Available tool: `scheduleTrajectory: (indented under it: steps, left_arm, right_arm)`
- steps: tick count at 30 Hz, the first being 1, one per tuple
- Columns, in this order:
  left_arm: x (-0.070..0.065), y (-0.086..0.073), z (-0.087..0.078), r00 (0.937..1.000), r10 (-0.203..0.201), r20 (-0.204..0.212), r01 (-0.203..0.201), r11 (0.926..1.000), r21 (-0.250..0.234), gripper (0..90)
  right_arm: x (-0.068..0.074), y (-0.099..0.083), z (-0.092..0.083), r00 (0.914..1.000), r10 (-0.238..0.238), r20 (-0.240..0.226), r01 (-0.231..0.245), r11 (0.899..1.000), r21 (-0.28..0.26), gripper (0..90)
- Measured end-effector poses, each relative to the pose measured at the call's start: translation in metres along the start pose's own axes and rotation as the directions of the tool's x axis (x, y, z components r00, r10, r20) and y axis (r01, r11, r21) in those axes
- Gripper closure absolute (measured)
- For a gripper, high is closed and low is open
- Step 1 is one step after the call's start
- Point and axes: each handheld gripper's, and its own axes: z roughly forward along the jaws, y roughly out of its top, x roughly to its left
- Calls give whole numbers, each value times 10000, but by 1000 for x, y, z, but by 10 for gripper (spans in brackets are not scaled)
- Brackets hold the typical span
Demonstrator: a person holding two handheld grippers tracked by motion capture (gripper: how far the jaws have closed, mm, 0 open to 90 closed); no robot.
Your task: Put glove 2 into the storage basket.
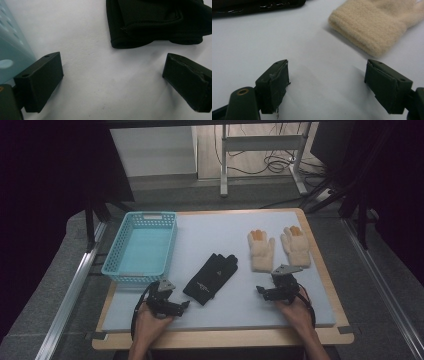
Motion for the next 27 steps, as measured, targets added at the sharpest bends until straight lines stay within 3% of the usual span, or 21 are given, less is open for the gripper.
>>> scheduleTrajectory:
  steps: [7, 12, 20, 27]
  left_arm:
    - [-2, 0, -1, 10000, -45, -29, 45, 10000, 31, 38]
    - [-8, 9, -7, 9997, -6, 235, 3, 9999, 130, 31]
    - [-22, 44, -7, 9962, 6, 875, -1, 10000, -60, 10]
    - [-32, 77, 16, 9960, 324, 837, -369, 9979, 527, 0]
  right_arm:
    - [1, 0, 0, 10000, -28, 84, 28, 10000, -3, 185]
    - [1, 0, 0, 9999, -1, 108, 1, 10000, -9, 183]
    - [2, -1, 0, 9999, -23, 169, 24, 10000, -10, 179]
    - [1, -1, 0, 9999, -22, 168, 22, 10000, -13, 178]
